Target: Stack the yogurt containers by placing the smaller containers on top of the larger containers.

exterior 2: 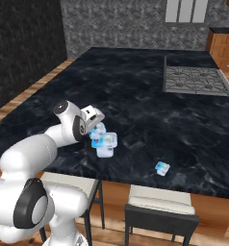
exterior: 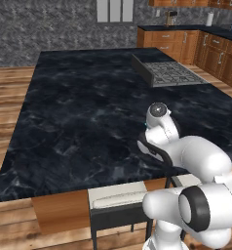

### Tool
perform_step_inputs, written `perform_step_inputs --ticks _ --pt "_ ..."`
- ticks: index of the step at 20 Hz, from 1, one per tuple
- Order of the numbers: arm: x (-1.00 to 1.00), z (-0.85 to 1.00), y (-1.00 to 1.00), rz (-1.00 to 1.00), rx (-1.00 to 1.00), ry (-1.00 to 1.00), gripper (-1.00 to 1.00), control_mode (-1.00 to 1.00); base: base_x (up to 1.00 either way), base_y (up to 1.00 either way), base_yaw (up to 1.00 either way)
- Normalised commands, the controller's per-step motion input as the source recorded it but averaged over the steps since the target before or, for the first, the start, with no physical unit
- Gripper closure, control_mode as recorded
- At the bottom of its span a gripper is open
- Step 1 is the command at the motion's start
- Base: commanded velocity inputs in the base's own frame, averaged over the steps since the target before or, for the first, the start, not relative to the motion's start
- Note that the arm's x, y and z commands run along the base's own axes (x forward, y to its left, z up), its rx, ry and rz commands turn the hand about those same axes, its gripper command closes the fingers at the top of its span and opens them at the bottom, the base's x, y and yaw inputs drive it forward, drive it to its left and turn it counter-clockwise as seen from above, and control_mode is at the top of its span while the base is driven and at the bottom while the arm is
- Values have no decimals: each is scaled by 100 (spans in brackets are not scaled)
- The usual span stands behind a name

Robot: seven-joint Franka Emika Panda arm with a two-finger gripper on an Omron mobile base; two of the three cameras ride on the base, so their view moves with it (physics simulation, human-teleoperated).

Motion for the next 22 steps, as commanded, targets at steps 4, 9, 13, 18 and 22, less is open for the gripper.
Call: perform_step_inputs --ticks 4,9,13,18,22 --pt "1 0 -9 0 -3 0 100 -100 0 0 0" --pt "6 0 -6 0 -3 0 100 -100 0 0 0" --pt "12 -6 -1 0 -3 0 100 -100 0 0 0" --pt "16 -11 -4 0 -3 1 100 -100 0 0 0" --pt "8 -13 -13 0 -1 2 100 -100 0 0 0"
